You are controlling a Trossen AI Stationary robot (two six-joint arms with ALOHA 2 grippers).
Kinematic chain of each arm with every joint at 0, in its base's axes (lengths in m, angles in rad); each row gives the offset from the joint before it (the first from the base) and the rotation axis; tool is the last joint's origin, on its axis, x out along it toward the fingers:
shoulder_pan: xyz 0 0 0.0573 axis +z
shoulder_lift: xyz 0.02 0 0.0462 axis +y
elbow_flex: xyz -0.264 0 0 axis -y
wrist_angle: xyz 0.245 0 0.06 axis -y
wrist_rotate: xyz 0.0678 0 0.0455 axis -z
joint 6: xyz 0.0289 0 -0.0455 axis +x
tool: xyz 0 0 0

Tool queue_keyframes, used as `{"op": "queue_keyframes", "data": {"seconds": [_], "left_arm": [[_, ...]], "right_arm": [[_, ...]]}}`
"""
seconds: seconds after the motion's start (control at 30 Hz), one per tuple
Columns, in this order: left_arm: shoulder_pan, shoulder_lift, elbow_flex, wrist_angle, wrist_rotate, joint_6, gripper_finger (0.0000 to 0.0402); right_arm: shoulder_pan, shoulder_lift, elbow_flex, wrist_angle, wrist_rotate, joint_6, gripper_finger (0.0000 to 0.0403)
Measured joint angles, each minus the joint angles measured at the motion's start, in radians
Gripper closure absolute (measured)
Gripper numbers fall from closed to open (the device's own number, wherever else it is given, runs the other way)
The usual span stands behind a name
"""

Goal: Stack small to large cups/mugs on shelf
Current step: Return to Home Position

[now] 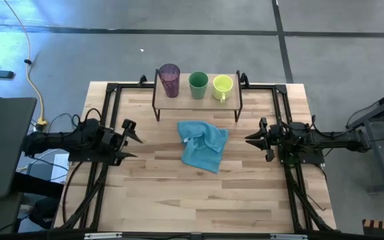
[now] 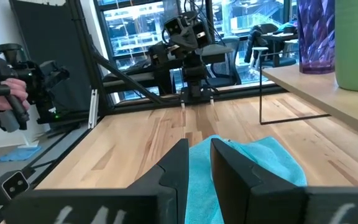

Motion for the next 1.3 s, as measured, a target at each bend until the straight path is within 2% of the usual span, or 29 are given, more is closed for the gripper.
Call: {"op": "queue_keyframes", "data": {"seconds": [0.1,0.23,0.53,0.73,0.87,1.13,1.3], "left_arm": [[0.038,0.0,0.0,-0.001,-0.017,-0.03,0.0147],[0.036,0.0,0.0,-0.004,-0.112,-0.037,0.0147],[0.037,0.0,0.0,-0.066,-0.255,-0.072,0.0147],[0.037,0.0,0.0,-0.188,-0.422,-0.121,0.0147],[0.037,0.0,0.0,-0.203,-0.488,-0.124,0.0147],[0.037,0.0,0.0,-0.232,-0.495,-0.115,0.0147],[0.037,0.0,0.0,-0.262,-0.403,-0.092,0.0147]], "right_arm": [[0.0,0.0,0.0,0.009,0.0,0.002,0.0346],[0.0,0.0,0.0,0.014,0.0,0.003,0.0346],[0.0,0.0,0.0,0.013,0.0,0.0,0.0346],[0.0,0.0,0.0,0.006,0.0,0.0,0.0346],[0.0,0.0,0.0,0.006,-0.001,0.0,0.0346],[0.0,0.0,0.0,0.006,-0.001,0.0,0.0346],[0.0,0.0,0.0,0.006,-0.001,-0.002,0.0346]]}}
